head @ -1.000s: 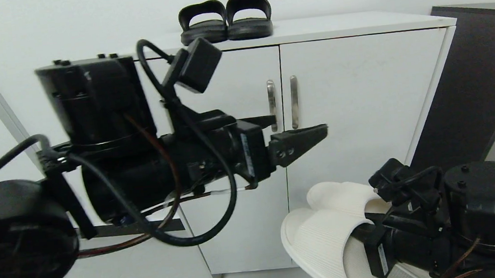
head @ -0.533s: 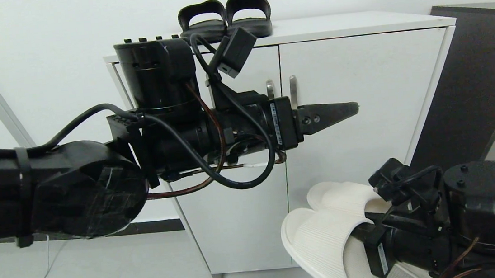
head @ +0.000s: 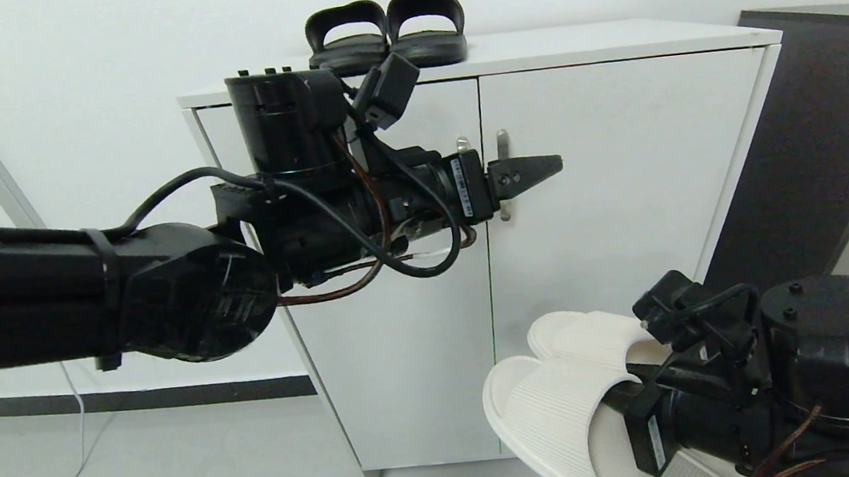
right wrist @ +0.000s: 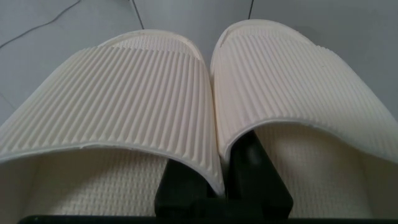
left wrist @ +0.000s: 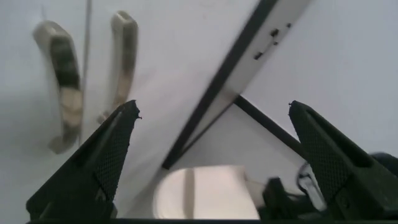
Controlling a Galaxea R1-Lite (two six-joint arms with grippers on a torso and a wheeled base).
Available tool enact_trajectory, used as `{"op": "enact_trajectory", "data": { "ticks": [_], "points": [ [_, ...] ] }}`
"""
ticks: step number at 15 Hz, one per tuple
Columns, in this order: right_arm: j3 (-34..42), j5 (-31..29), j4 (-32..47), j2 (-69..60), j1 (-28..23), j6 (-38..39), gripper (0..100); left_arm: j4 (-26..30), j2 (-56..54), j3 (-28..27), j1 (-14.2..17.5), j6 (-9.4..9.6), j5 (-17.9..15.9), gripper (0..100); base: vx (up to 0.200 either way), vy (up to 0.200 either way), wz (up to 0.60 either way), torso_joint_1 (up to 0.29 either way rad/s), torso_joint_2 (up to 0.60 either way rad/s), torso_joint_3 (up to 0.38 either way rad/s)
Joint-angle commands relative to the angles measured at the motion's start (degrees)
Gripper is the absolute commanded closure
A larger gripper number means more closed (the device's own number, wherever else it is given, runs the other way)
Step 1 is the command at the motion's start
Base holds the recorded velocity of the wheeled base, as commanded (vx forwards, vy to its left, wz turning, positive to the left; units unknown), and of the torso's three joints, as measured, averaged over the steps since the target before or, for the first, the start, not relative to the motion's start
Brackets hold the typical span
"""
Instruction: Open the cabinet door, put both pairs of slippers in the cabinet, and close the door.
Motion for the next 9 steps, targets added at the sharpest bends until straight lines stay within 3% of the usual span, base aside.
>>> {"op": "enact_trajectory", "data": {
  "ticks": [1, 9],
  "points": [
    [0.0, 0.1, 0.1, 0.2, -0.1, 0.0, 100, 0.2, 3.6, -2.8, 0.1, 0.64, 3.0, 0, 0.0, 0.0, 0.0, 0.0, 0.0, 0.0],
    [0.0, -0.1, 0.0, 1.0, -0.5, -0.1, 100, 2.9, 8.5, -10.2, -0.3, 0.38, 3.1, 0, 0.0, 0.0, 0.0, 0.0, 0.0, 0.0]
  ]
}}
